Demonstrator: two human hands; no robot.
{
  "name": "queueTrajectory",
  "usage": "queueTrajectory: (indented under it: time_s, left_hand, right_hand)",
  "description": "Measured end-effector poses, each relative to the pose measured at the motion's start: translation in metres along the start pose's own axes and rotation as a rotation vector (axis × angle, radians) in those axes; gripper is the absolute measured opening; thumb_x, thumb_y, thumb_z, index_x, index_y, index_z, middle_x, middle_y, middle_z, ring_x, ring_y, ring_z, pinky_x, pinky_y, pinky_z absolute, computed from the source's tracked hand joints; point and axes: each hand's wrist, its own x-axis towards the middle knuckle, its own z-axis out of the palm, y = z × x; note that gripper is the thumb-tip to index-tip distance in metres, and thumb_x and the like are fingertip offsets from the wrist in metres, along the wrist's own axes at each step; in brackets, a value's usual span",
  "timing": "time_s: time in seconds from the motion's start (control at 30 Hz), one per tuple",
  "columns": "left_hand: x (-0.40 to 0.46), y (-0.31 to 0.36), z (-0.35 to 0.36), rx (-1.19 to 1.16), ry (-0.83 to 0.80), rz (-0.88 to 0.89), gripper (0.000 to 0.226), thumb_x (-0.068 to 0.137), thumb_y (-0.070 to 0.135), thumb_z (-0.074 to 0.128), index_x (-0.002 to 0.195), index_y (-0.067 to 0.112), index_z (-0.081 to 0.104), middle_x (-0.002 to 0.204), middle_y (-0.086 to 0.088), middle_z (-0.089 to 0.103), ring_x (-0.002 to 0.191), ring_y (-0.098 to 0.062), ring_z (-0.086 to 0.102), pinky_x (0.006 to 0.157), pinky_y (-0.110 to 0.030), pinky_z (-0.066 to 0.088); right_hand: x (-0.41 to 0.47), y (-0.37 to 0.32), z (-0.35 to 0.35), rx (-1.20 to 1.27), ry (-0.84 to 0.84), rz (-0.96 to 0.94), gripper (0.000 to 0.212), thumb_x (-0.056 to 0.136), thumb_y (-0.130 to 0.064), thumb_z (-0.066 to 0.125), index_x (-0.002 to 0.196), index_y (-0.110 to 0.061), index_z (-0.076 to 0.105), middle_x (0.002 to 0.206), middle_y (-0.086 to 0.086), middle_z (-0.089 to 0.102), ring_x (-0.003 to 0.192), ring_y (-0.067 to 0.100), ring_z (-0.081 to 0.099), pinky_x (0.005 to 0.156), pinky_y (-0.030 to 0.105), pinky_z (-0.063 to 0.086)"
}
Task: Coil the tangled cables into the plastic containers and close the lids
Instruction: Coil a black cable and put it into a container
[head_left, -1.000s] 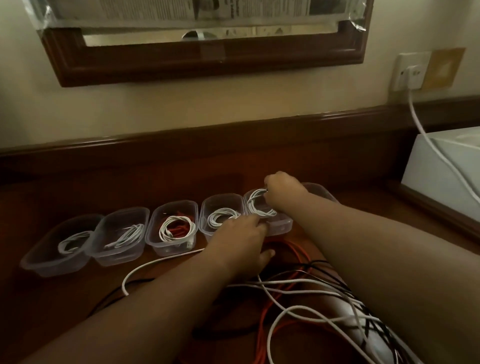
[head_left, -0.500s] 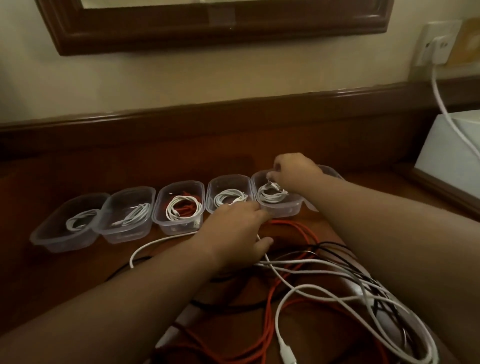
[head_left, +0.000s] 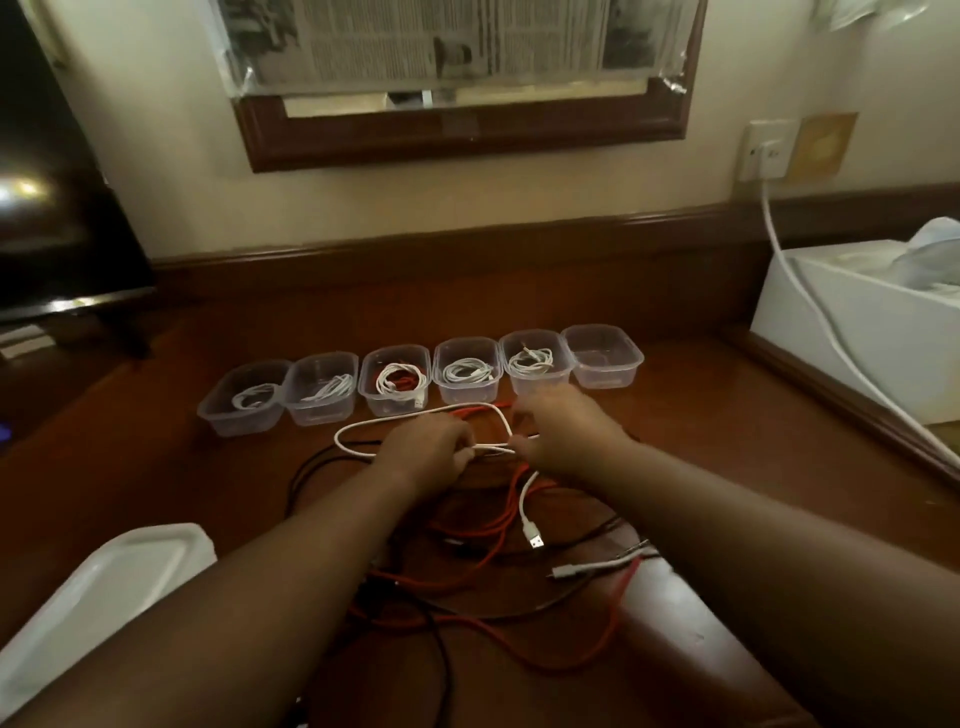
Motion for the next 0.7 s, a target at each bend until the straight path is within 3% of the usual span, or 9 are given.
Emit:
queueTrajectory:
  time_s: [0.13, 0.2, 0.3, 0.4, 0.47, 0.53, 0.7]
  left_hand:
    - [-0.02, 0.013, -0.027, -0.112, 0.215, 0.008, 0.019, 0.094, 0.035, 0.061, 0.106, 0.023, 0.069, 0.105, 0.003, 0.068, 0.095, -0.017, 0.061, 0.076, -0.032, 0.048]
    - [-0.027, 0.021, -0.048, -0.123, 0.324, 0.064, 0.019, 0.094, 0.036, 0.061, 0.105, 0.024, 0.07, 0.1, 0.005, 0.07, 0.092, -0.016, 0.062, 0.073, -0.032, 0.048]
    - [-0.036, 0.031, -0.081, -0.188, 0.432, 0.111, 0.015, 0.093, 0.035, 0.063, 0.102, 0.026, 0.071, 0.095, 0.005, 0.072, 0.086, -0.015, 0.065, 0.07, -0.035, 0.054]
    - [-0.038, 0.033, -0.104, -0.281, 0.477, 0.104, 0.01, 0.092, 0.035, 0.064, 0.095, 0.028, 0.071, 0.088, 0.008, 0.07, 0.081, -0.012, 0.064, 0.069, -0.035, 0.055]
    - [-0.04, 0.031, -0.115, -0.316, 0.481, 0.083, 0.009, 0.092, 0.035, 0.065, 0.092, 0.029, 0.071, 0.083, 0.01, 0.069, 0.078, -0.011, 0.063, 0.069, -0.033, 0.054]
    - [-0.043, 0.025, -0.12, -0.303, 0.431, 0.073, 0.01, 0.093, 0.033, 0.064, 0.096, 0.026, 0.07, 0.084, 0.01, 0.068, 0.078, -0.01, 0.063, 0.069, -0.032, 0.053]
    - [-0.053, -0.003, -0.108, -0.227, 0.242, -0.041, 0.012, 0.097, 0.032, 0.06, 0.102, 0.026, 0.069, 0.089, 0.012, 0.061, 0.079, -0.001, 0.055, 0.064, -0.019, 0.039]
  right_hand:
    - [-0.033, -0.017, 0.006, -0.04, -0.028, 0.016, 0.048, 0.091, -0.029, 0.061, 0.136, -0.021, 0.047, 0.131, 0.006, 0.047, 0.122, 0.028, 0.042, 0.099, 0.039, 0.039]
    - [-0.04, -0.02, 0.002, -0.013, 0.037, 0.023, 0.055, 0.093, -0.023, 0.058, 0.144, -0.022, 0.037, 0.14, 0.007, 0.043, 0.128, 0.029, 0.038, 0.103, 0.041, 0.038]
    - [-0.04, -0.025, -0.013, 0.167, 0.15, 0.045, 0.057, 0.094, -0.012, 0.055, 0.145, -0.025, 0.035, 0.136, 0.006, 0.052, 0.117, 0.025, 0.053, 0.089, 0.04, 0.049]
    - [-0.033, -0.028, -0.026, 0.286, 0.181, 0.082, 0.031, 0.098, -0.016, 0.053, 0.126, -0.023, 0.045, 0.099, 0.002, 0.063, 0.082, 0.019, 0.062, 0.062, 0.036, 0.051]
    - [-0.027, -0.027, -0.034, 0.295, 0.219, 0.109, 0.004, 0.1, -0.022, 0.048, 0.1, -0.024, 0.052, 0.081, -0.005, 0.058, 0.077, 0.02, 0.06, 0.055, 0.031, 0.043]
    - [-0.024, -0.026, -0.045, 0.391, 0.291, 0.133, 0.016, 0.1, -0.025, 0.049, 0.088, -0.021, 0.058, 0.078, -0.003, 0.06, 0.076, 0.02, 0.06, 0.058, 0.032, 0.045]
    - [-0.019, -0.025, -0.084, 0.629, 0.422, 0.15, 0.021, 0.098, -0.031, 0.059, 0.084, -0.016, 0.066, 0.078, 0.002, 0.068, 0.071, 0.017, 0.065, 0.059, 0.034, 0.054]
